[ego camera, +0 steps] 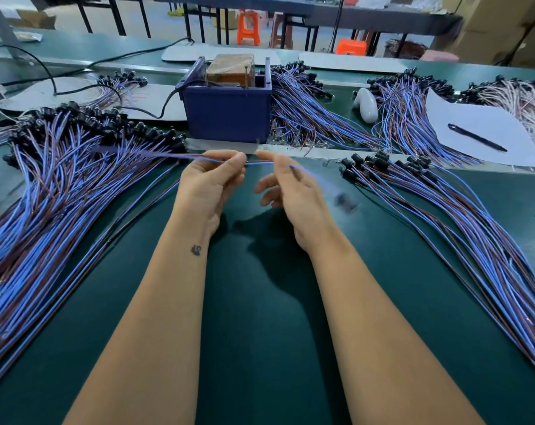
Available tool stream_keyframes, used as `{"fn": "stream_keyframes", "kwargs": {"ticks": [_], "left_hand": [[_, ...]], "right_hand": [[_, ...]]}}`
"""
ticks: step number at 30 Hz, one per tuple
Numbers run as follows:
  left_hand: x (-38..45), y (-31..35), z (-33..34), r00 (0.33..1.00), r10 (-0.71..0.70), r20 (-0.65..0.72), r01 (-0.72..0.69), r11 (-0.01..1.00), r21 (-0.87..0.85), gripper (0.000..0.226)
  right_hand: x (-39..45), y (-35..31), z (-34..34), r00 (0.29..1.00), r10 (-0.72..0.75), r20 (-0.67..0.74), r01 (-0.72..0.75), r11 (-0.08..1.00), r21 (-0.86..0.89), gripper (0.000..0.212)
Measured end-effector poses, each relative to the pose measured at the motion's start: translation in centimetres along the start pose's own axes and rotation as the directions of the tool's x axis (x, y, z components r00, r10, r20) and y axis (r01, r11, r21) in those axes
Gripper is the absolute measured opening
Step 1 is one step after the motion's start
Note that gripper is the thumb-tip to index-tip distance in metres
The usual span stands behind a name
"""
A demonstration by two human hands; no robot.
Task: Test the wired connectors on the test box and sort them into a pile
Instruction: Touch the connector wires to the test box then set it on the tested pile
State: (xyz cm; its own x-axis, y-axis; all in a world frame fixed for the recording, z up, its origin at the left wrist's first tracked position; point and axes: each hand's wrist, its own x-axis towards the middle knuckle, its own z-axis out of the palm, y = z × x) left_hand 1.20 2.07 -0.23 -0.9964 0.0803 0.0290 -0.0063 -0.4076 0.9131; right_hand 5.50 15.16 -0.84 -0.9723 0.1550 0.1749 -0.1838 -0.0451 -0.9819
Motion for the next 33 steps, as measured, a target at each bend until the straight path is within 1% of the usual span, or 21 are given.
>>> {"fn": "stream_keyframes", "kwargs": {"ticks": [1, 2, 4, 5, 6, 7, 8, 10, 12, 15, 18, 20, 22, 24, 26, 28, 31, 33], "left_hand": [[-0.2, 0.0, 0.0, 0.996, 0.008, 0.087, -0.015, 0.996, 0.087, 0.018], [-0.5, 0.0, 0.0, 0.979, -0.015, 0.205, -0.018, 0.988, 0.156, 0.020], [-1.1, -0.1, 0.3, 0.891, -0.121, 0.437, 0.004, 0.966, 0.258, 0.025], [-1.3, -0.3, 0.5, 0.844, -0.168, 0.509, 0.001, 0.950, 0.312, 0.032], [-1.5, -0.5, 0.7, 0.812, -0.201, 0.549, -0.019, 0.930, 0.368, 0.039], [-1.6, -0.6, 0.9, 0.795, -0.222, 0.565, -0.039, 0.910, 0.413, 0.044], [-1.6, -0.7, 1.1, 0.792, -0.235, 0.564, -0.046, 0.898, 0.438, 0.045], [-1.5, -0.7, 1.2, 0.815, -0.249, 0.524, -0.005, 0.900, 0.435, 0.041], [-1.3, -0.8, 1.1, 0.850, -0.247, 0.465, 0.028, 0.903, 0.428, 0.037], [-1.2, -1.0, 1.1, 0.901, -0.234, 0.364, 0.080, 0.917, 0.392, 0.040], [-1.3, -1.1, 1.0, 0.920, -0.231, 0.318, 0.116, 0.933, 0.341, 0.042], [-1.2, -1.1, 1.0, 0.924, -0.231, 0.304, 0.129, 0.939, 0.319, 0.041], [-1.2, -1.1, 1.0, 0.929, -0.233, 0.288, 0.136, 0.938, 0.319, 0.040], [-1.2, -1.1, 1.2, 0.934, -0.233, 0.272, 0.138, 0.935, 0.328, 0.038], [-1.2, -1.1, 1.3, 0.939, -0.233, 0.254, 0.140, 0.931, 0.336, 0.037], [-1.3, -1.2, 1.6, 0.945, -0.234, 0.231, 0.145, 0.927, 0.346, 0.037], [-1.5, -1.2, 2.0, 0.949, -0.236, 0.207, 0.149, 0.919, 0.365, 0.036], [-1.5, -1.2, 2.3, 0.953, -0.237, 0.189, 0.149, 0.909, 0.389, 0.035]], "right_hand": [[0.3, 0.1, -0.2, 0.996, 0.050, -0.079, -0.046, 0.997, 0.054, 0.032], [0.5, 0.1, -0.5, 0.985, 0.092, -0.144, -0.076, 0.991, 0.106, 0.035], [1.0, 0.4, -1.0, 0.966, 0.136, -0.220, -0.094, 0.977, 0.194, 0.036], [1.2, 0.4, -1.3, 0.960, 0.153, -0.234, -0.094, 0.965, 0.246, 0.036], [1.3, 0.4, -1.5, 0.956, 0.166, -0.241, -0.091, 0.952, 0.292, 0.036], [1.4, 0.4, -1.8, 0.955, 0.172, -0.243, -0.090, 0.945, 0.314, 0.035], [1.4, 0.4, -1.9, 0.955, 0.166, -0.245, -0.088, 0.950, 0.301, 0.034], [1.4, 0.4, -2.1, 0.955, 0.134, -0.265, -0.084, 0.977, 0.194, 0.033], [1.3, 0.6, -2.2, 0.955, 0.089, -0.283, -0.089, 0.996, 0.013, 0.031], [1.0, 0.7, -1.8, 0.962, 0.008, -0.272, -0.082, 0.962, -0.262, 0.025], [0.6, 0.6, -1.4, 0.976, -0.071, -0.206, -0.037, 0.878, -0.478, 0.023], [0.3, 0.4, -1.8, 0.989, -0.097, -0.111, 0.004, 0.768, -0.640, 0.025], [0.1, -0.1, -3.4, 0.994, -0.086, -0.064, 0.007, 0.649, -0.761, 0.022], [0.1, -1.1, -5.9, 0.992, -0.096, -0.085, -0.017, 0.557, -0.831, 0.023], [0.1, -2.1, -8.5, 0.983, -0.117, -0.141, -0.067, 0.487, -0.871, 0.023], [0.2, -3.2, -10.7, 0.972, -0.138, -0.189, -0.110, 0.442, -0.890, 0.022], [0.4, -4.4, -13.5, 0.959, -0.170, -0.225, -0.145, 0.387, -0.911, 0.022], [0.6, -4.8, -14.9, 0.951, -0.154, -0.268, -0.202, 0.345, -0.917, 0.022]]}}
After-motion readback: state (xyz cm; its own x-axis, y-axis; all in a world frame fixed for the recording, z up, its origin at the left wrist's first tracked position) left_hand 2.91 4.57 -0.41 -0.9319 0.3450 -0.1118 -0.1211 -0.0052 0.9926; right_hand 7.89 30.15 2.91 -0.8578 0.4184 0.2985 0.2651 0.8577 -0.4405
